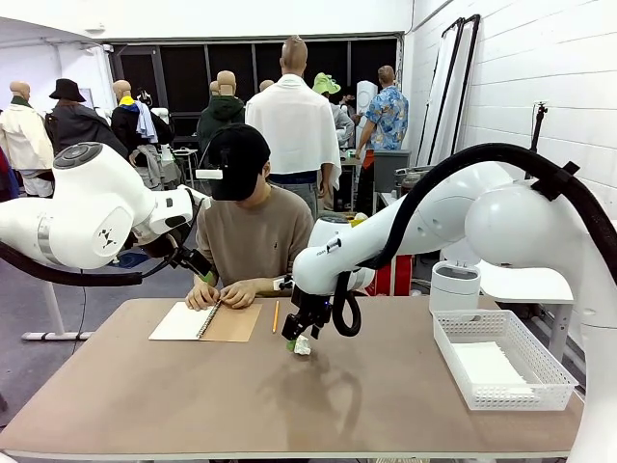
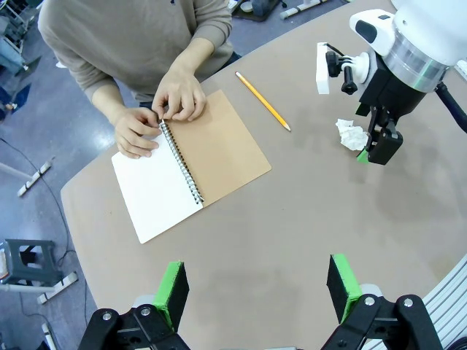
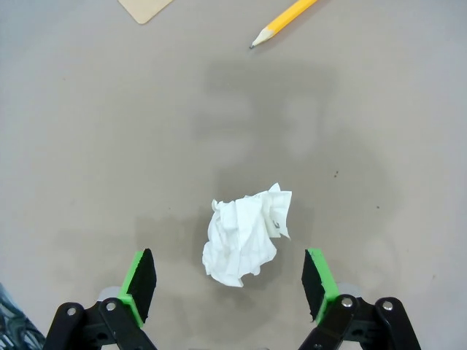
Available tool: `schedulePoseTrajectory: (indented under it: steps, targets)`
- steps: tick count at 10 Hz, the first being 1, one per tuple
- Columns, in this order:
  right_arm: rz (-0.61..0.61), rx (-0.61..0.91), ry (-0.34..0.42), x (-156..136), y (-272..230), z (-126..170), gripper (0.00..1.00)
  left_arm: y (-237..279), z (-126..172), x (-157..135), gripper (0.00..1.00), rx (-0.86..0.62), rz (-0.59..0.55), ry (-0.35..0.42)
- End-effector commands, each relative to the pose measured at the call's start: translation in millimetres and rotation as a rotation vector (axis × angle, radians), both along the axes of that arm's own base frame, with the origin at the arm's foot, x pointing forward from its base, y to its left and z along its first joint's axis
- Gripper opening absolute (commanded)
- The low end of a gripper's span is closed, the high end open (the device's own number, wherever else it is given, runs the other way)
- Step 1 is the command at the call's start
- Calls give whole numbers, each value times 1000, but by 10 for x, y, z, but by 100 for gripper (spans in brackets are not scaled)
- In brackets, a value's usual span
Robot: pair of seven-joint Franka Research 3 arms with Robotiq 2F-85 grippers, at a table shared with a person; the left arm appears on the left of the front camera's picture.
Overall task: Sort the paper based on its condition.
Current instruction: If a person hands you a paper, place it in the Organizing basket , and if it's crumpled, put it in the Trash can.
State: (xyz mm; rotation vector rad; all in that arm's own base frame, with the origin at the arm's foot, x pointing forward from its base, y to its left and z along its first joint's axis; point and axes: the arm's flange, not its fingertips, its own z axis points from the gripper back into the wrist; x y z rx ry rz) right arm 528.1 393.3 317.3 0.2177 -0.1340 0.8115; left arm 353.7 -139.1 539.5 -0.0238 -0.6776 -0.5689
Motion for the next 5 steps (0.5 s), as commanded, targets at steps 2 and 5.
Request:
schedulePoseTrajectory:
  steps: [2,5]
  targets:
    - [10,-43,-3,143,40,-31,100,15,-5,-1,100,-2,0,1]
    - [7,-54,15,172,56,-51,63,15,-5,-1,100,-2,0,1]
